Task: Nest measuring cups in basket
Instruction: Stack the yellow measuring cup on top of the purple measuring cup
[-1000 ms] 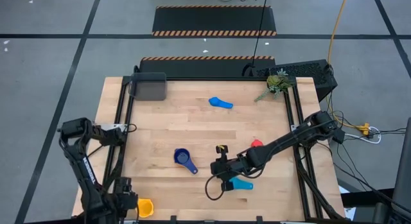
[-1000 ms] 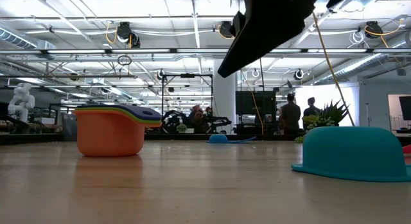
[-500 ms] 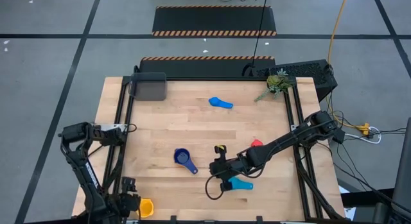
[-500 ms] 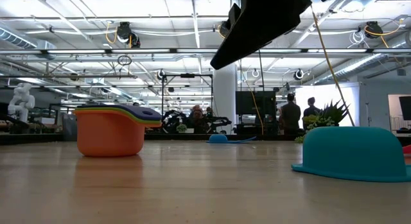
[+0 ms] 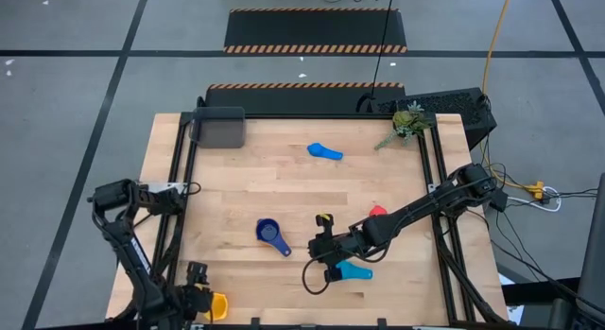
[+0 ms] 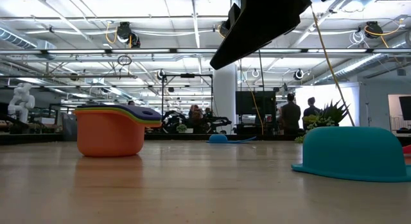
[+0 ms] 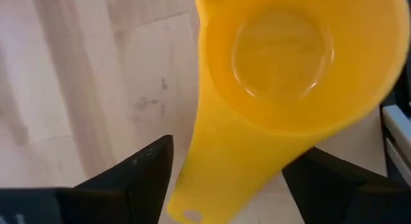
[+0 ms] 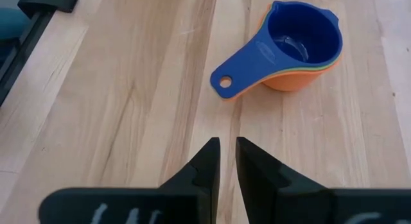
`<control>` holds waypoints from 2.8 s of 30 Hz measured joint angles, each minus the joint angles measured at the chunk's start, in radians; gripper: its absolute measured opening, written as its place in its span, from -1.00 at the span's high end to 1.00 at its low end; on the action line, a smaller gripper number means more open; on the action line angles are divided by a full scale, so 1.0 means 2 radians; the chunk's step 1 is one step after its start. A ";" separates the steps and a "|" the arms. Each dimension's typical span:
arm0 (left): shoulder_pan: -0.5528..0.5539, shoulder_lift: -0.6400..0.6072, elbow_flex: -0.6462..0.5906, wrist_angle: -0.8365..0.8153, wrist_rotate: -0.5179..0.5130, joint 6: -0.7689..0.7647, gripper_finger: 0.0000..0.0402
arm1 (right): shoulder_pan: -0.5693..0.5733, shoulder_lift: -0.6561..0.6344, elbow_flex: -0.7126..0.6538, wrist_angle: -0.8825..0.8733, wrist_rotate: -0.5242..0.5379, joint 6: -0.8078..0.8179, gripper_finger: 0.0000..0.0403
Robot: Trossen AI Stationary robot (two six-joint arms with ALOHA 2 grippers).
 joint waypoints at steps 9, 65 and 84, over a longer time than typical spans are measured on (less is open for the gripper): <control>0.011 0.000 -0.018 0.021 0.005 0.012 0.13 | 0.000 0.000 0.000 0.000 0.000 -0.001 0.80; 0.322 -0.133 -0.010 0.140 -0.262 0.050 0.32 | 0.088 -0.001 0.055 0.083 0.367 -0.240 0.78; 0.388 -0.106 -0.010 0.209 -0.327 0.297 0.32 | 0.081 0.000 0.053 0.076 0.450 -0.267 0.08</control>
